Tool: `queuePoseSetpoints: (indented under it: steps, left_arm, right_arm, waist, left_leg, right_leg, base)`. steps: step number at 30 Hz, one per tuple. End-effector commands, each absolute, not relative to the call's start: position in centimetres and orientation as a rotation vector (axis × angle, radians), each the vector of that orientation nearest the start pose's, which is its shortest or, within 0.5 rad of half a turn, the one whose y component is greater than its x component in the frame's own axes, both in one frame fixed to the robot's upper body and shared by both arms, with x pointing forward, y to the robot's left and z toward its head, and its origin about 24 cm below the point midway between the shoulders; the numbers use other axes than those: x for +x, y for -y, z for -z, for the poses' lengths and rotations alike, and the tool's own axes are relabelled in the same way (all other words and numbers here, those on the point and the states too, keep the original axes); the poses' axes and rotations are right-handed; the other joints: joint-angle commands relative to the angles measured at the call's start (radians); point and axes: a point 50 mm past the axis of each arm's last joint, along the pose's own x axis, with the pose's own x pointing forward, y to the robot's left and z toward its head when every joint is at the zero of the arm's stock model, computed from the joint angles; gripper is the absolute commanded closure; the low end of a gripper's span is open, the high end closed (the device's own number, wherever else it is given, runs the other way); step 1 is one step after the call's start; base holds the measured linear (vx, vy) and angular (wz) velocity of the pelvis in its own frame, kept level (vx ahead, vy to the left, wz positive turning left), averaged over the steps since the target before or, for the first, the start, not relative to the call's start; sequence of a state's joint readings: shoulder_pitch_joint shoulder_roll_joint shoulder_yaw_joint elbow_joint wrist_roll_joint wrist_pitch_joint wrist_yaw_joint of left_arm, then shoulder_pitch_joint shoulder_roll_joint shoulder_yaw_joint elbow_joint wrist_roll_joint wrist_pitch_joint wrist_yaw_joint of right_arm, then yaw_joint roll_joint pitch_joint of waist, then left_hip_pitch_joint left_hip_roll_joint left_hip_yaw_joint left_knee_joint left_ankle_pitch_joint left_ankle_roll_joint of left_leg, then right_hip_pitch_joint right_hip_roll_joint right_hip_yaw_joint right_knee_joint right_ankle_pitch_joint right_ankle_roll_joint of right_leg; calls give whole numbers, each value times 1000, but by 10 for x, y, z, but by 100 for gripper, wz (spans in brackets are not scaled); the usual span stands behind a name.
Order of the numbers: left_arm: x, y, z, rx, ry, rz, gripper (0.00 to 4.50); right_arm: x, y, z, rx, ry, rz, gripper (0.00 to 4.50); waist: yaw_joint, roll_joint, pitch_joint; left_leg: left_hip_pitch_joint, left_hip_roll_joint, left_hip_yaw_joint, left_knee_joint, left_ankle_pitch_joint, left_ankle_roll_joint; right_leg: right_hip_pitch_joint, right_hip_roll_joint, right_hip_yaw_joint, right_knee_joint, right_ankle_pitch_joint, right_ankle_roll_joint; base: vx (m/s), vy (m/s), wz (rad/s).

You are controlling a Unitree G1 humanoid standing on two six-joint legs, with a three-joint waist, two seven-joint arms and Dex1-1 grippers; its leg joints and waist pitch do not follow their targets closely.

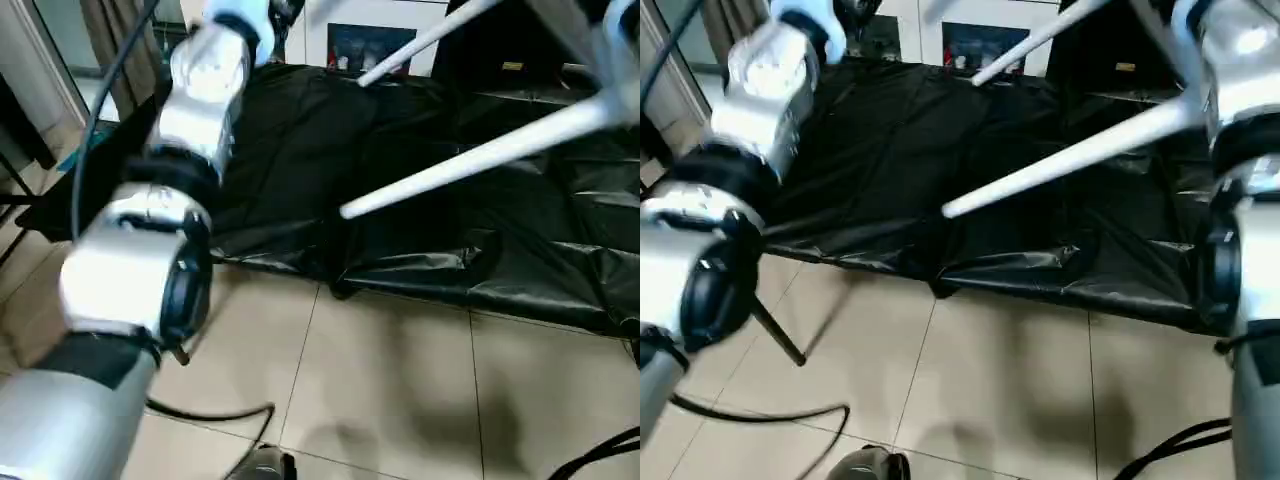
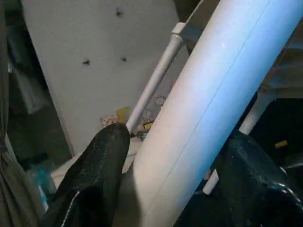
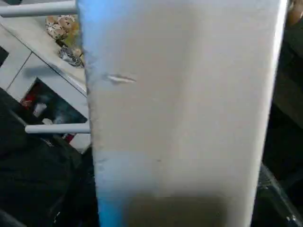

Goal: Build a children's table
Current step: Flip table

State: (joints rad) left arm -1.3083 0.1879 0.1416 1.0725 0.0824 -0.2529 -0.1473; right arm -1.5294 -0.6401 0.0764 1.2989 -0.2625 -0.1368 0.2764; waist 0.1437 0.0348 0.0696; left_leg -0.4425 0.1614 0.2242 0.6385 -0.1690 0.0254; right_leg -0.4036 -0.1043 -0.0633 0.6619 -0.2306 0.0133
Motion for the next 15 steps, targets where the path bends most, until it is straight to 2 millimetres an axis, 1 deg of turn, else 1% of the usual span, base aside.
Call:
queuePoseSetpoints:
  steps: [1,2,3,4,6,7,8,9,11,12,13,14,15]
  left_arm:
    - [424,-107,-215,88,250,230,183]
    - [424,-107,-215,88,250,230,183]
    - [424,-107,-216,99,261,228,183]
    - [423,-110,-222,121,287,220,183]
    - [423,-111,-224,127,293,216,185]
    - [423,-112,-225,133,300,212,185]
    - [423,-113,-227,140,306,210,185]
    - [423,-113,-230,150,316,209,187]
    - [423,-114,-234,171,332,209,189]
    - [423,-114,-234,172,332,209,189]
    - [423,-115,-236,179,339,206,193]
    - [423,-115,-236,182,341,206,193]
    - [422,-116,-237,187,343,205,195]
  right_arm:
    - [401,234,-367,-701,363,26,255]
    - [401,234,-367,-701,363,26,255]
    - [402,231,-367,-711,357,11,255]
    - [404,226,-363,-705,350,-19,255]
    - [405,225,-362,-701,350,-22,255]
    - [405,224,-360,-698,348,-26,255]
    - [406,223,-358,-696,346,-29,255]
    - [407,223,-356,-690,343,-33,255]
    - [408,223,-350,-685,335,-36,255]
    - [408,223,-350,-685,334,-36,255]
    - [409,225,-348,-679,328,-38,255]
    - [409,225,-347,-674,328,-37,222]
    - [408,226,-347,-664,328,-35,202]
  waist:
    - [-13,-37,-78]
    - [-13,-37,-78]
    - [-15,-36,-79]
    - [-13,-52,-81]
    - [-14,-45,-79]
    - [-15,-45,-81]
    - [-15,-45,-81]
    - [-15,-47,-81]
    - [-16,-47,-81]
    - [-17,-49,-82]
    - [-17,-47,-82]
    - [-17,-47,-82]
    - [-18,-48,-83]
  left_leg:
    - [45,69,-45,-60,-195,86]
    - [45,69,-45,-60,-195,86]
    - [50,72,-47,-65,-218,65]
    - [50,73,-46,-64,-212,66]
    - [48,72,-45,-66,-205,64]
    - [49,74,-46,-68,-197,59]
    - [49,74,-46,-68,-197,59]
    - [51,74,-46,-69,-198,53]
    - [52,74,-46,-71,-203,45]
    - [52,74,-46,-70,-204,42]
    - [51,73,-46,-70,-204,39]
    - [51,73,-46,-70,-204,39]
    - [50,72,-45,-68,-194,41]
  right_leg:
    - [29,-59,36,-81,-105,-269]
    - [29,-59,36,-81,-105,-269]
    - [27,-56,38,-81,-107,-261]
    - [28,-58,37,-76,-94,-261]
    - [26,-60,38,-78,-89,-255]
    - [28,-59,38,-74,-66,-253]
    - [28,-59,38,-74,-66,-253]
    - [27,-59,37,-72,-41,-256]
    - [28,-59,37,-72,-23,-258]
    - [30,-60,37,-71,-12,-259]
    - [31,-60,38,-71,-4,-259]
    - [31,-60,38,-71,-4,-259]
    - [34,-61,38,-69,16,-264]
  base:
    - [0,0,0]
    - [0,0,0]
    - [0,0,0]
    - [0,0,0]
    - [0,0,0]
    - [0,0,0]
    - [0,0,0]
    - [0,0,0]
    - [0,0,0]
    - [0,0,0]
    - [0,0,0]
    - [0,0,0]
    - [0,0,0]
